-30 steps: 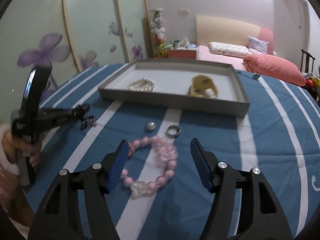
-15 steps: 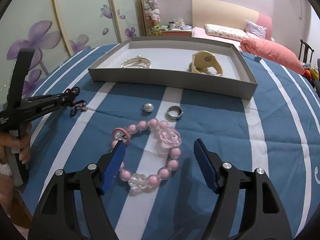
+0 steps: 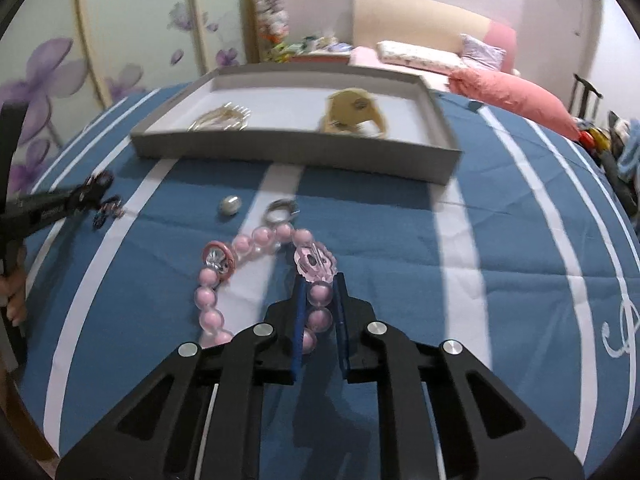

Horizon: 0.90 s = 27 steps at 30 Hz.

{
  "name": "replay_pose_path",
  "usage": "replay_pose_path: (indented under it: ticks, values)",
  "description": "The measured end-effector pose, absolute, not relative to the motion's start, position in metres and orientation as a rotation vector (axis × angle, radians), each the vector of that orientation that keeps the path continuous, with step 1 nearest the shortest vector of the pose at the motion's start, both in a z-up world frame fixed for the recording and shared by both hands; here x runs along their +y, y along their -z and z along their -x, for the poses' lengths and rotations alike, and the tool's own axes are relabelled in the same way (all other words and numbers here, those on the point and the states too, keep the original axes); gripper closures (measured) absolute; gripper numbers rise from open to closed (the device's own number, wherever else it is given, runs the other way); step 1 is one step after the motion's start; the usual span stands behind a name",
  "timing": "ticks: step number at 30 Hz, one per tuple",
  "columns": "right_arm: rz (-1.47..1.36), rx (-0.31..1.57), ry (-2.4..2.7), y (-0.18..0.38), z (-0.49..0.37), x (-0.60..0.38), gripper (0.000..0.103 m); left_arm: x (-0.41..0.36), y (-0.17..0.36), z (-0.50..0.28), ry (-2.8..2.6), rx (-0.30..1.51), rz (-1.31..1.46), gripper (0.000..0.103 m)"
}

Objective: Organize jewelry

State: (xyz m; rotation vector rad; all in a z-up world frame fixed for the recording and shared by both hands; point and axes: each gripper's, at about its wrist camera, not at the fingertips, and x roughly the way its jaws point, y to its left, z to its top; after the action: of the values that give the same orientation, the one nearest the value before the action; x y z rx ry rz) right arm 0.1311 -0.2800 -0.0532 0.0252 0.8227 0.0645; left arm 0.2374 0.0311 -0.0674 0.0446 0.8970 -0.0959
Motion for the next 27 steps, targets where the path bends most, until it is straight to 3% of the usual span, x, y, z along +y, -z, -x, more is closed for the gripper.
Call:
replay_pose_path:
  ticks: [11, 27]
  values:
    - [-0.118, 0.572, -0.123, 0.010, -0.109, -0.296, 0.089, 0.033, 0.063, -0.235, 0.108, 0.881, -0.001, 0.093]
    - [-0.190, 0.418, -0.144, -0.011, -0.104, -0.299, 0.089, 0.017, 0.003, -0.197, 0.140, 0.574, -0.028, 0.093]
